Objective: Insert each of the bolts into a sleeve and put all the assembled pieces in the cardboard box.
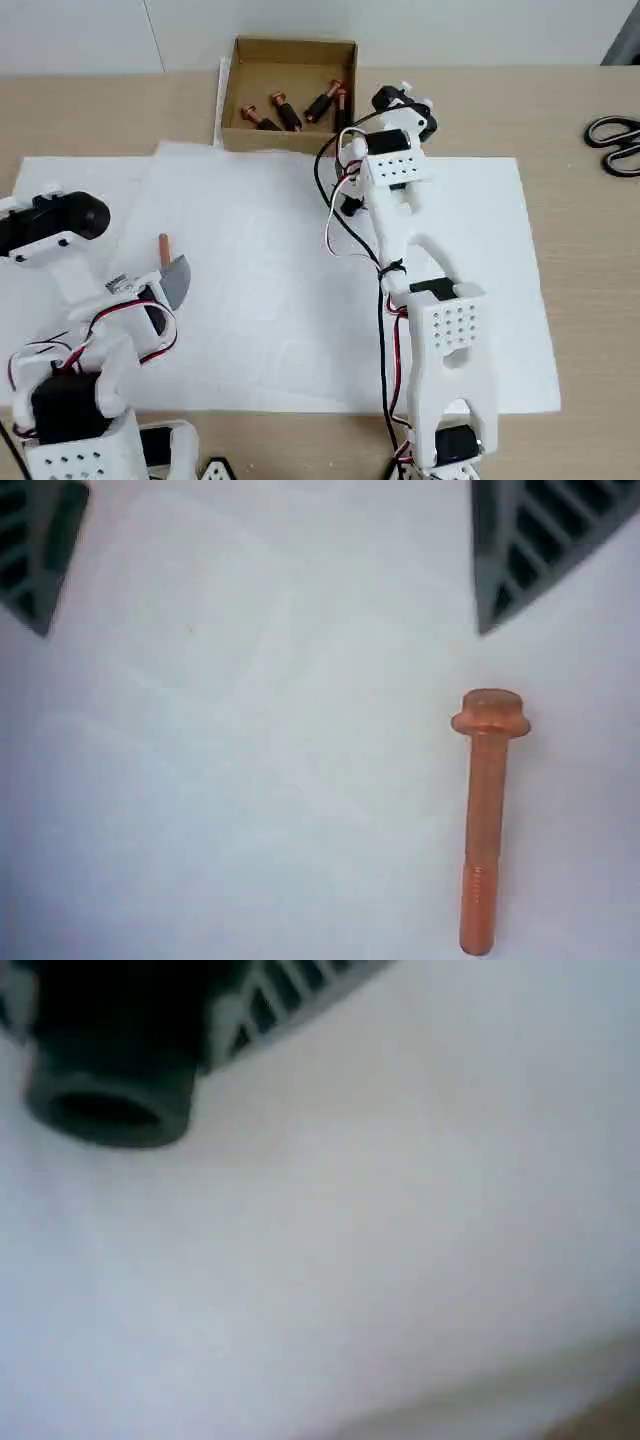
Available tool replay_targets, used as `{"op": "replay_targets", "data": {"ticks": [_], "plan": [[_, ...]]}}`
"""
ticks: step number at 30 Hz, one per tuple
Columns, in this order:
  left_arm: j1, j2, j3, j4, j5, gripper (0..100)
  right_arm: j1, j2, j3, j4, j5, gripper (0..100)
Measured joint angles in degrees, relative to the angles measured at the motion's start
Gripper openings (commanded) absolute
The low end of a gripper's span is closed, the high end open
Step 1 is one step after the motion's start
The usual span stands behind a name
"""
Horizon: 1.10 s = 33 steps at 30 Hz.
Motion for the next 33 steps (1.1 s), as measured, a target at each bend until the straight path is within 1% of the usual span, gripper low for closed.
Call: {"op": "replay_targets", "data": {"ticks": [2,9,15,19,21,24,26,33], "plan": [[0.0,0.0,0.0,0.0,0.0,25,-0.1,-0.8,-0.9,3.7,2.1,0.4],[0.0,0.0,0.0,0.0,0.0,25,-0.3,-7.5,-1.0,14.7,16.9,0.4],[0.0,0.0,0.0,0.0,0.0,25,-0.4,-9.1,-1.0,16.5,28.0,0.7],[0.0,0.0,0.0,0.0,0.0,25,-2.0,-7.5,-1.1,17.1,34.5,0.9],[0.0,0.0,0.0,0.0,0.0,25,-2.5,-4.7,-1.2,17.1,36.0,3.2],[0.0,0.0,0.0,0.0,0.0,25,-2.4,-1.4,-1.2,17.1,37.3,12.0],[0.0,0.0,0.0,0.0,0.0,25,-2.5,-0.4,-1.8,17.3,38.1,15.5],[0.0,0.0,0.0,0.0,0.0,25,-2.6,0.5,-1.8,18.3,39.4,15.0]]}}
